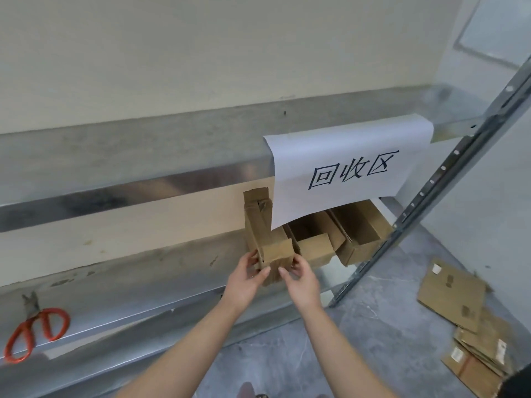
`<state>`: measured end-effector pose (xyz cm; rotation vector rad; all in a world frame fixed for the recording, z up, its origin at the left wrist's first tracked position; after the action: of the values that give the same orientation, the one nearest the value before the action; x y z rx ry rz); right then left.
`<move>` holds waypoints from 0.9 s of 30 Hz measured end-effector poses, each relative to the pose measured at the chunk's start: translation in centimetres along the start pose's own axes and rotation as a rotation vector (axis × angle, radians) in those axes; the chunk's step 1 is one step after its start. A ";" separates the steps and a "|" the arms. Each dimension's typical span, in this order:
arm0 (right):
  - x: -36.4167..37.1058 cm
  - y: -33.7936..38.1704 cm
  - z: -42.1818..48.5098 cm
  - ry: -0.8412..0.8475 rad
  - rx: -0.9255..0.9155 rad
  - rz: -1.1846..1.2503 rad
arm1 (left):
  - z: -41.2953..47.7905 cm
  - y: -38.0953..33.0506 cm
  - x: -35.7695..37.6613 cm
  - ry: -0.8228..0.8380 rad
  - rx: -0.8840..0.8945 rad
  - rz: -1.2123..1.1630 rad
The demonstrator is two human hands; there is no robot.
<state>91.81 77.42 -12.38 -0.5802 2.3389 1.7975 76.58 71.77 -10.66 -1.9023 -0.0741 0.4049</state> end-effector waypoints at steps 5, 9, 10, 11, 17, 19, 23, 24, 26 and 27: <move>-0.7 -0.6 -0.9 0.014 -0.011 0.032 | -0.5 -0.7 -0.7 -0.049 0.093 0.249; -2.3 0.3 -3.4 0.006 -0.169 -0.137 | -2.9 -0.6 -2.6 -0.105 0.221 0.777; -2.6 0.7 -4.2 0.014 -0.232 -0.204 | -3.7 -0.5 -3.1 -0.122 0.252 0.928; -2.8 1.2 -5.2 0.029 -0.298 -0.282 | -4.7 -0.5 -3.6 -0.131 0.276 1.061; -0.1 4.9 -10.7 0.168 -0.622 -0.770 | -11.9 -0.7 -7.0 -0.206 0.324 1.328; 2.4 6.3 -12.8 0.223 -0.696 -0.851 | -14.3 -0.3 -9.2 -0.252 0.285 1.326; 8.8 8.2 -17.3 0.309 -0.793 -0.936 | -19.2 2.0 -14.8 -0.332 0.186 1.292; 10.6 8.7 -18.5 0.324 -0.804 -0.930 | -20.5 2.7 -16.7 -0.341 0.165 1.291; 15.0 9.9 -21.0 0.358 -0.833 -0.912 | -23.2 3.9 -21.1 -0.373 0.126 1.298; 17.4 10.4 -22.4 0.378 -0.848 -0.906 | -24.6 4.5 -23.7 -0.396 0.112 1.304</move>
<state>74.70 54.48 -2.62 -1.8183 0.9314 2.1354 61.41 42.26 -1.52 -1.5012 0.9461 1.5960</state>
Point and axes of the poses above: each hand's wrist, its own z-axis towards the middle knuckle, its own x-axis out of the palm, y = z × x, the point moved 7 cm from there along z, towards the middle knuckle, and after that the axes turned 2 degrees about z, right-handed, at the moved point
